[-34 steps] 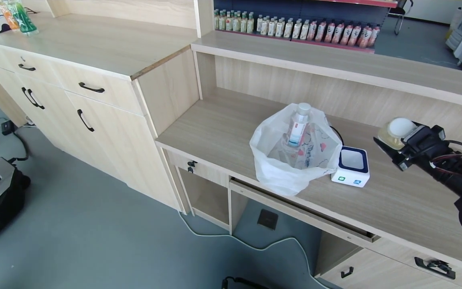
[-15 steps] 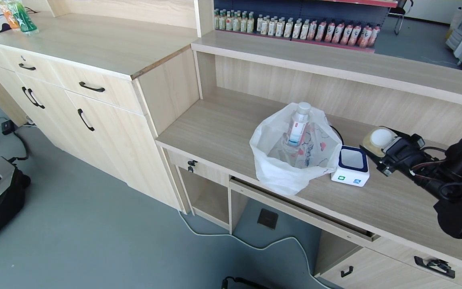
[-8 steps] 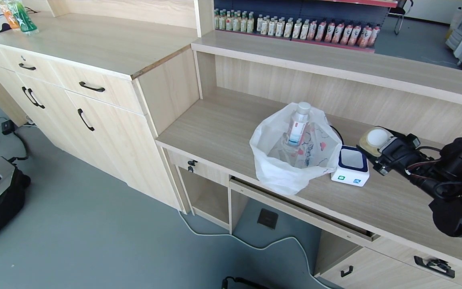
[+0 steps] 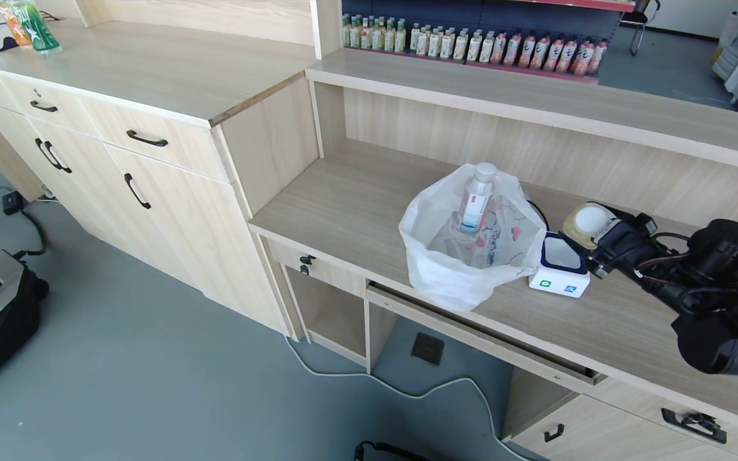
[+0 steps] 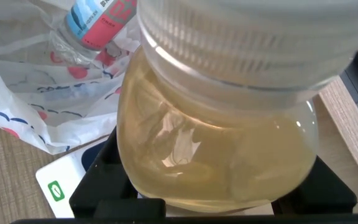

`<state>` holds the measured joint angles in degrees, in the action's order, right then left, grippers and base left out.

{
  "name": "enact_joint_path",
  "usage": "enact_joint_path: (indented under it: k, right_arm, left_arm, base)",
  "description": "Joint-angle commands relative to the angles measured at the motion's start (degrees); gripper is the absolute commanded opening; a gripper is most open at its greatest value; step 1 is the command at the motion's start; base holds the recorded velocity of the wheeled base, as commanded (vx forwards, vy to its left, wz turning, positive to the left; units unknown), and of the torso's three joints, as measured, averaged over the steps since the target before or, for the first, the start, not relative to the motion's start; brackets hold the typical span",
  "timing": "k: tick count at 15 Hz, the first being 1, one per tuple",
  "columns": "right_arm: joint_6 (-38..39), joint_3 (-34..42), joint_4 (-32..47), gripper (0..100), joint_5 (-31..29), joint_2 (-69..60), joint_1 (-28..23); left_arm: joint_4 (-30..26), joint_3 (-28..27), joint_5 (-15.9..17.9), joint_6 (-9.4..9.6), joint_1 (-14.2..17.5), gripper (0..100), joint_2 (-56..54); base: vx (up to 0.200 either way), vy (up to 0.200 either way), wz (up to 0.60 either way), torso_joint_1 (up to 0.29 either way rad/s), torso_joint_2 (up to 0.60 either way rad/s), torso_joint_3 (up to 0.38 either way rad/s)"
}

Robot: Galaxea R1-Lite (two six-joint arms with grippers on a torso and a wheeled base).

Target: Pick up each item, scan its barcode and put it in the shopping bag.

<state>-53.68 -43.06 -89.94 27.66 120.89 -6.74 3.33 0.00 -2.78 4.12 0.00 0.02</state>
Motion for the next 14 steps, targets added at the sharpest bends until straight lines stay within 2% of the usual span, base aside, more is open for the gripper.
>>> enact_joint_path:
  k: [1, 11, 14]
  right_arm:
    - [-0.03, -0.19, -0.06, 0, 0.03, 0.48, 0.06]
    - [-0.20, -2.29, -0.06, 0, 0.03, 2.77, 0.68]
    - [-0.20, -5.46, -0.06, 0, 0.03, 4.17, 0.76]
  left_arm:
    - [0.01, 0.00, -0.03, 0.01, 0.00, 100, -0.02]
    - [0.01, 0.00, -0.03, 0.01, 0.00, 100, -0.02]
    - [0.01, 0.00, -0.03, 0.01, 0.00, 100, -0.02]
  base:
    - [0.000, 0.000, 0.00, 0.000, 0.00, 0.000]
    - [0.000, 0.000, 0.00, 0.000, 0.00, 0.000]
    - [0.000, 0.000, 0.00, 0.000, 0.00, 0.000]
